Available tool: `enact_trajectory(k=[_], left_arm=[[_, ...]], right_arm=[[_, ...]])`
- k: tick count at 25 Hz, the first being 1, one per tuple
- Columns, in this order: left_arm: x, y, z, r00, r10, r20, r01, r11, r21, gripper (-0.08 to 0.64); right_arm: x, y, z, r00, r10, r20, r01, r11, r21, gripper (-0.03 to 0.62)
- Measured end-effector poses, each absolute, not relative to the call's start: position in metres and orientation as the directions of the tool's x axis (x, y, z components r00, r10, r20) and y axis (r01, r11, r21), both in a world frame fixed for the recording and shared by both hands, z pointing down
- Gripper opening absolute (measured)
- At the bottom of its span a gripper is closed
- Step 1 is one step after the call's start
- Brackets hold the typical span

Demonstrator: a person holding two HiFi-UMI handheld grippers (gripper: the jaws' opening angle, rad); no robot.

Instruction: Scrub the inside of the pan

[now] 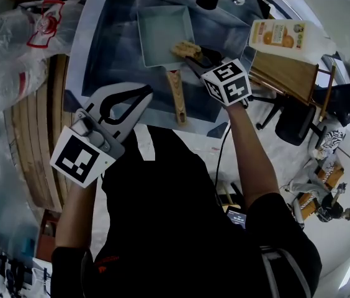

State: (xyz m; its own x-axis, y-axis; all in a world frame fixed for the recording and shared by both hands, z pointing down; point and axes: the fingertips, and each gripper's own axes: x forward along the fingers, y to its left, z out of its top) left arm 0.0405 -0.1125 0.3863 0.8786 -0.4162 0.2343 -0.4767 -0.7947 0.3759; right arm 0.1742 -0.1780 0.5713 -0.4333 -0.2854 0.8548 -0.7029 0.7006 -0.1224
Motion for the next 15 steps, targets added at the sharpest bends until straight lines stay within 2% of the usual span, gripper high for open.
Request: enact_trajectory(k=[15], left_arm=[[0.026, -0.113, 0.352, 0.865, -0.429, 0.261, -0.496, -0.811, 0.309, 0.025]], right_arm=[[0.168, -0.188, 0.543, -0.460, -0.363, 0.810, -0.744, 0.656, -0.128, 0.186]])
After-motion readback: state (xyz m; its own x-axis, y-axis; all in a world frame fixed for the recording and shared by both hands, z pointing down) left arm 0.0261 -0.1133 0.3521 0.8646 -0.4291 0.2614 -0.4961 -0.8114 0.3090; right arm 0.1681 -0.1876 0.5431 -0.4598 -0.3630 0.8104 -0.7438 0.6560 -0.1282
